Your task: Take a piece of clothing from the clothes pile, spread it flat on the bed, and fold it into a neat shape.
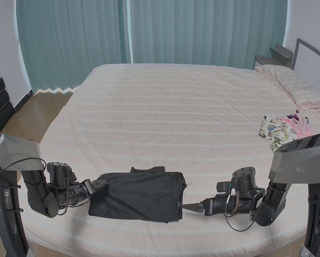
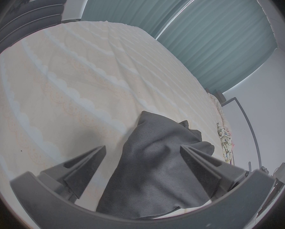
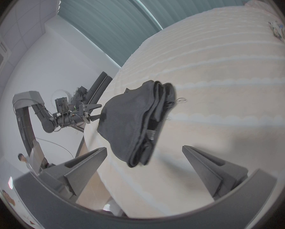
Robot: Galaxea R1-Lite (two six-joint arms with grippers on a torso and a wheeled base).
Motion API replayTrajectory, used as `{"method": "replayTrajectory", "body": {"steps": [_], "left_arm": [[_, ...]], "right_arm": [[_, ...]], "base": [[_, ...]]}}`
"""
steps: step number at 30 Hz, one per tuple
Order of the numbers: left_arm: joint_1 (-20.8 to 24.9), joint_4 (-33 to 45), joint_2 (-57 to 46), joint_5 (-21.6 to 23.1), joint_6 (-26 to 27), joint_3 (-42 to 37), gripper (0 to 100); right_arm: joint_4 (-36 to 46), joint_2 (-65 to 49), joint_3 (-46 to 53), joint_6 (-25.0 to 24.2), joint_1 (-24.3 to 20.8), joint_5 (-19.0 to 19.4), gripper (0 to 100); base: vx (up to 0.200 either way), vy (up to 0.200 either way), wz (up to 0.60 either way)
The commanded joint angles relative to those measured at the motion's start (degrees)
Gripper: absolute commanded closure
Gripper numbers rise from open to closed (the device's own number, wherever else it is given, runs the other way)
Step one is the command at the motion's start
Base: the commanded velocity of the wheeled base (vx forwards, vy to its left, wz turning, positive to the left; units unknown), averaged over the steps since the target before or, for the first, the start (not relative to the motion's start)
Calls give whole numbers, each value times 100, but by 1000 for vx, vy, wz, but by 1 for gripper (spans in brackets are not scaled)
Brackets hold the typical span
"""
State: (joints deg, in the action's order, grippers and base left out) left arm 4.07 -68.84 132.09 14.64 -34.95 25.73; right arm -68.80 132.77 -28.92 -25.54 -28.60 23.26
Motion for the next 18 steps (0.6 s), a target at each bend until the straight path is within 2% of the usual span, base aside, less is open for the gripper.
{"method": "replayTrajectory", "body": {"steps": [1, 4, 6, 8, 18], "left_arm": [[15, -24, -324, 65, -56, -95, 0], [-20, -33, -403, 65, -188, -60, 0], [-29, -33, -491, 65, -495, 11, 0], [-29, -33, -543, 74, -697, 37, 0], [-56, -33, -543, 74, -741, 54, 0]], "right_arm": [[-274, 285, -272, -505, -533, -331, 0], [-485, 434, -466, -663, -770, -428, 0], [-494, 777, -747, -645, -972, -735, 0], [-476, 856, -888, -689, -1042, -885, 0], [-485, 874, -861, -575, -1148, -911, 0]], "base": [[0, 0, 0], [0, 0, 0], [0, 0, 0], [0, 0, 0], [0, 0, 0]]}}
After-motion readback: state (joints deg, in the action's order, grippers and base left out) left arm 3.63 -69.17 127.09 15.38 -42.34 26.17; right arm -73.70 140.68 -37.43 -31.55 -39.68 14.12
